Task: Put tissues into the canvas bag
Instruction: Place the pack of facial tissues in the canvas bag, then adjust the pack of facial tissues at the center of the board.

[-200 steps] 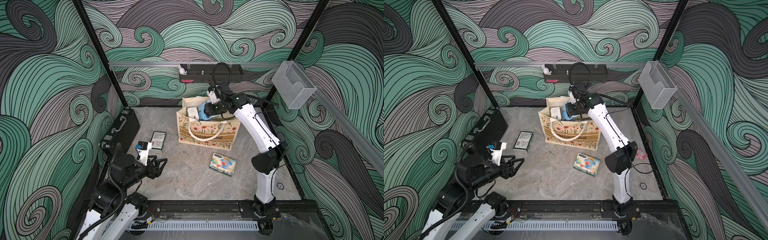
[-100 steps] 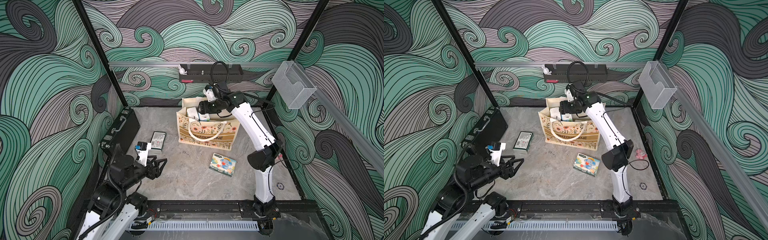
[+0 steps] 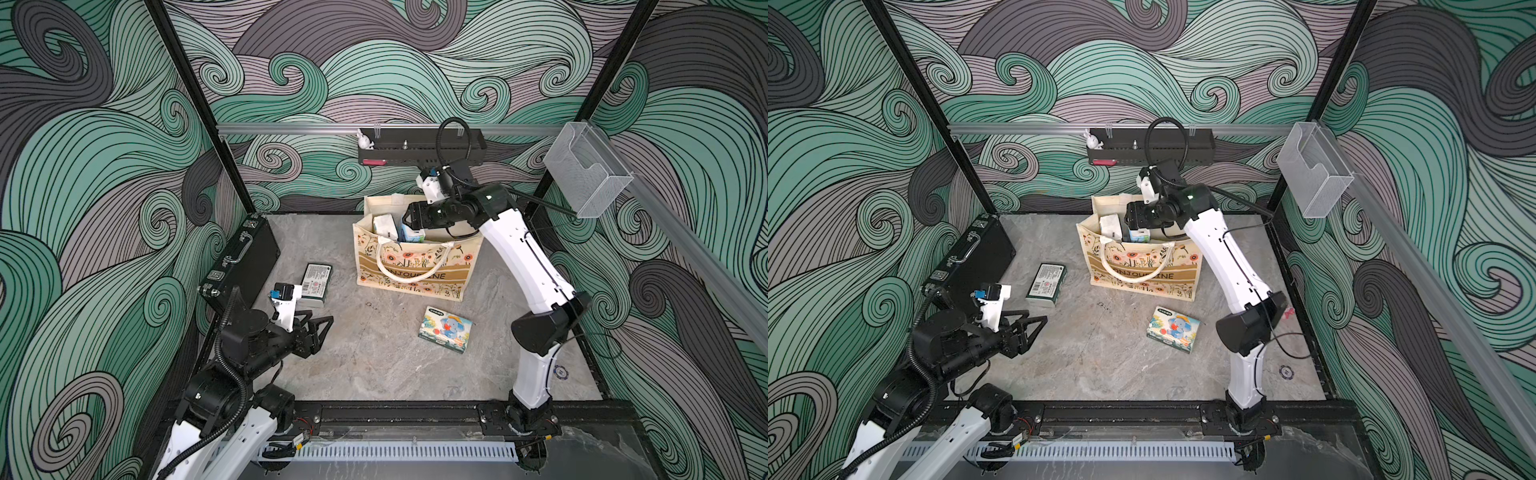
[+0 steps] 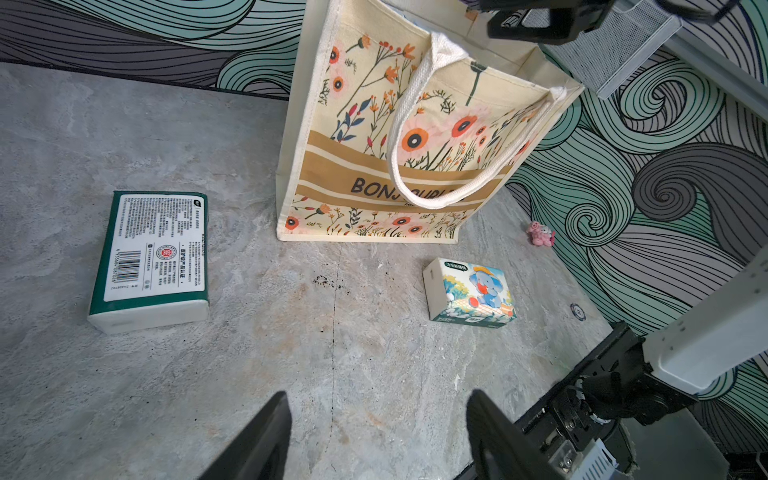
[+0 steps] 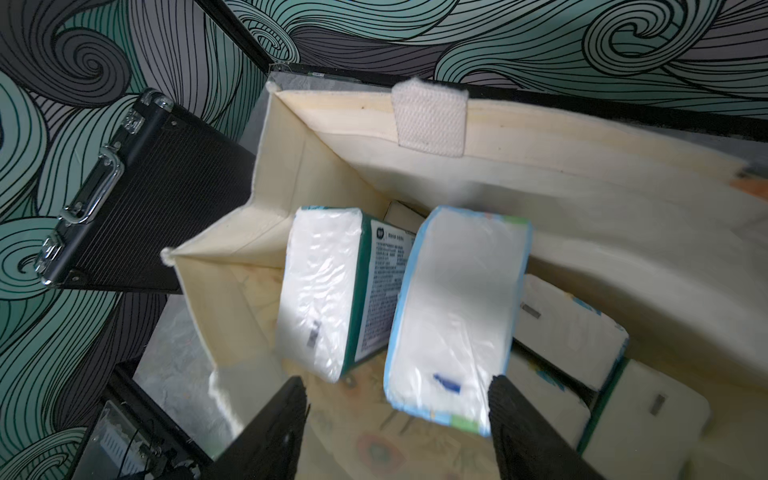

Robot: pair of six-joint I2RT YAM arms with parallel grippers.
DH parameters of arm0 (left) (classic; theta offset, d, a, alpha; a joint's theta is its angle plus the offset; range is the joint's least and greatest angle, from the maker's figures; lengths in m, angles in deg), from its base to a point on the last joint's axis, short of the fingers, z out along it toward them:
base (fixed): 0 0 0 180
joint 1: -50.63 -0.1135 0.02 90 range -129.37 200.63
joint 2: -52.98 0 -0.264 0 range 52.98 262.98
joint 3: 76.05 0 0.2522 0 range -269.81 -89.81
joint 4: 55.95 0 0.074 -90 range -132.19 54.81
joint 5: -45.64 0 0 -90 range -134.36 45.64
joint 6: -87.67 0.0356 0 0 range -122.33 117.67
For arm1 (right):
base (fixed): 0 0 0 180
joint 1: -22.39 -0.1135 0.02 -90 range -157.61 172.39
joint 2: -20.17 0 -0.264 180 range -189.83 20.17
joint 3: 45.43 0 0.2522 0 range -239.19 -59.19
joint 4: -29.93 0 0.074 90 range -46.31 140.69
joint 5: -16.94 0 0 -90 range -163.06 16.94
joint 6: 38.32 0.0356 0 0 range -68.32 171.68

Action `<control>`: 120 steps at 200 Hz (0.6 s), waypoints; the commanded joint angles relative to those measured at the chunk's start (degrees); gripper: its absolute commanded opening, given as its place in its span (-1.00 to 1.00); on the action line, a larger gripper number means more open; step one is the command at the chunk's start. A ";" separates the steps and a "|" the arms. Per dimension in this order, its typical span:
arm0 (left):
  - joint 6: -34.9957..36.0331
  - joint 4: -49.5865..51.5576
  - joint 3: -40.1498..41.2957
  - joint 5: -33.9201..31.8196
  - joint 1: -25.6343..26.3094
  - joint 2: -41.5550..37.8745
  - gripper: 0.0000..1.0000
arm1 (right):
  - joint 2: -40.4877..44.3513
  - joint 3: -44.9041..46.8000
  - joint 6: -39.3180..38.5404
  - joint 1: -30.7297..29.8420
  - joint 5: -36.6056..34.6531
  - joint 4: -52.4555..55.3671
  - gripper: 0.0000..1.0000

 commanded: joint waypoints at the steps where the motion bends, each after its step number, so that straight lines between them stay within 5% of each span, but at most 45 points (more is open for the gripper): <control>1: -0.30 -0.13 0.01 -0.64 0.20 2.13 0.43 | 13.21 11.36 -0.50 0.54 0.98 -4.47 0.40; 44: 0.14 -0.21 -0.48 1.18 0.16 8.13 0.51 | 39.98 42.11 4.40 6.74 3.54 -12.93 0.40; 81: -7.39 -8.16 2.57 6.03 0.97 15.40 0.85 | 57.10 63.17 9.02 14.70 8.84 -14.61 0.40; 120: -11.57 -17.53 4.22 4.43 7.57 25.32 0.73 | 68.43 85.39 21.07 18.07 14.63 -24.63 0.42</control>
